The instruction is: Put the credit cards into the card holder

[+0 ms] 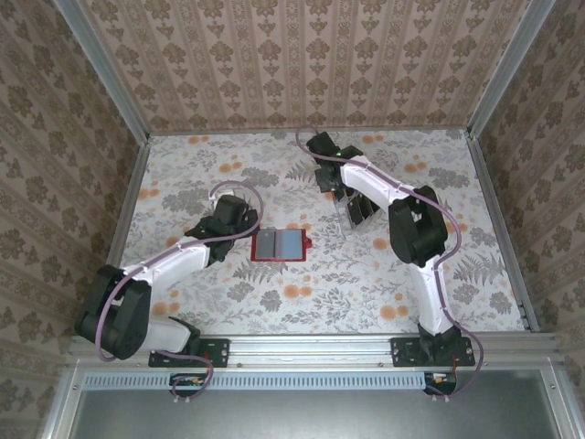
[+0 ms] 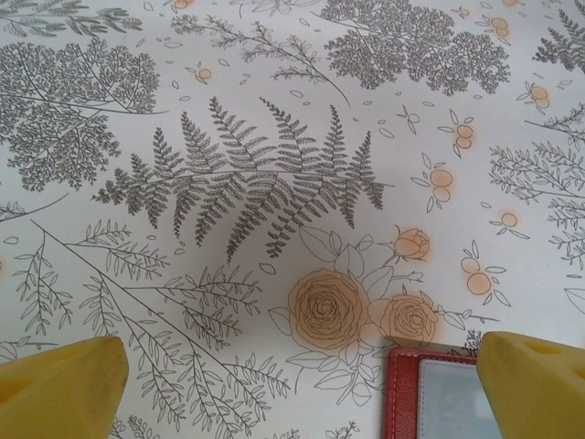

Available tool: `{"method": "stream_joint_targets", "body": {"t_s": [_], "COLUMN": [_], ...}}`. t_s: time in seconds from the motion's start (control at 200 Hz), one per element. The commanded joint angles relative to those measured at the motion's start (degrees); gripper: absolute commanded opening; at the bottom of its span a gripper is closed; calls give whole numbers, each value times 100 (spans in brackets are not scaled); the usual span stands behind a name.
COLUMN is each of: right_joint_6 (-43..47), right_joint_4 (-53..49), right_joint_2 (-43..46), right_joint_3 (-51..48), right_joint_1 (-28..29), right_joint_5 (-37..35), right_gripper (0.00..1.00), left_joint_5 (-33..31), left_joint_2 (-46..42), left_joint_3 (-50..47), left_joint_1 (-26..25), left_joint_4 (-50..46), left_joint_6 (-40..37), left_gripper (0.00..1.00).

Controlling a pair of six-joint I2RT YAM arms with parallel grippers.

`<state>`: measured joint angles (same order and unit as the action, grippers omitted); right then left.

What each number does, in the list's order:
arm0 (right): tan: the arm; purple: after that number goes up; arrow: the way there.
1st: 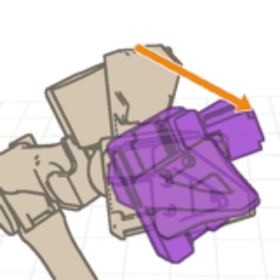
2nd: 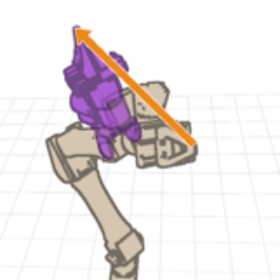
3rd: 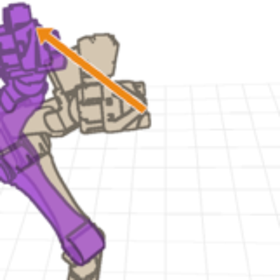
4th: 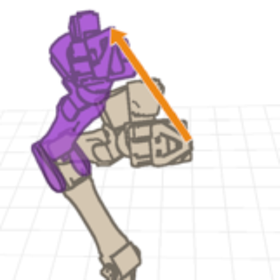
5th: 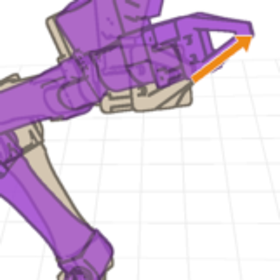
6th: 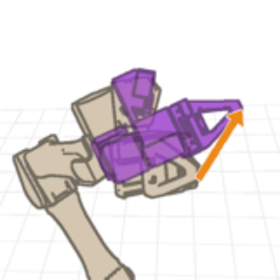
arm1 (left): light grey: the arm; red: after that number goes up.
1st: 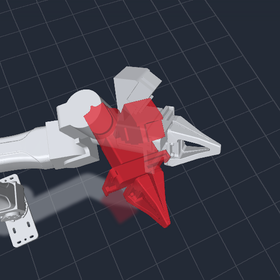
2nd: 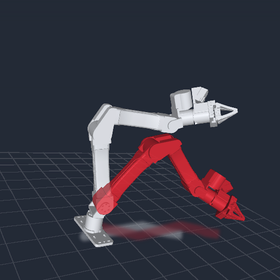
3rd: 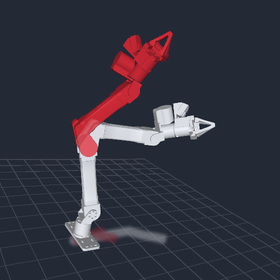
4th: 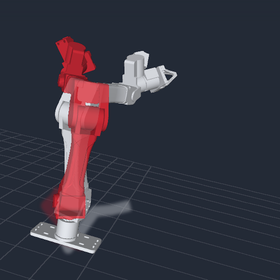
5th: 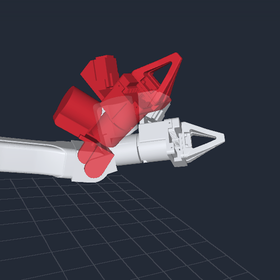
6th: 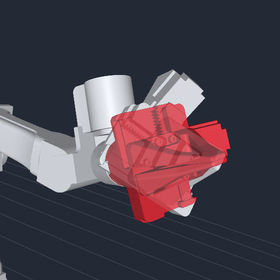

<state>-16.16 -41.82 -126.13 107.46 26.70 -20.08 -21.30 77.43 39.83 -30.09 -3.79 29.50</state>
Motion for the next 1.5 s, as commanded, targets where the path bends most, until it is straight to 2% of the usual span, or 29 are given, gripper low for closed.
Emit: {"method": "stream_joint_targets", "body": {"t_s": [0.0,0.52,0.925,1.14,1.495], "right_joint_6": [151,111,39,28,4], "right_joint_4": [-291,-431,-414,-414,-388], "right_joint_2": [-259,-786,-625,-563,-422], "right_joint_3": [302,737,698,706,704], "right_joint_1": [-94,-139,-139,-155,-200], "right_joint_5": [-196,269,305,312,382], "right_gripper": [48,42,39,31,25], "left_joint_5": [-158,-164,-94,-60,-7], "left_joint_2": [26,-13,-10,7,31], "left_joint_3": [161,62,15,-17,-29], "left_joint_1": [-15,-24,-23,-24,-24], "left_joint_4": [-21,-143,-113,-113,-122], "left_joint_6": [-128,-41,-9,-13,2], "left_gripper": [100,100,100,100,100]}}
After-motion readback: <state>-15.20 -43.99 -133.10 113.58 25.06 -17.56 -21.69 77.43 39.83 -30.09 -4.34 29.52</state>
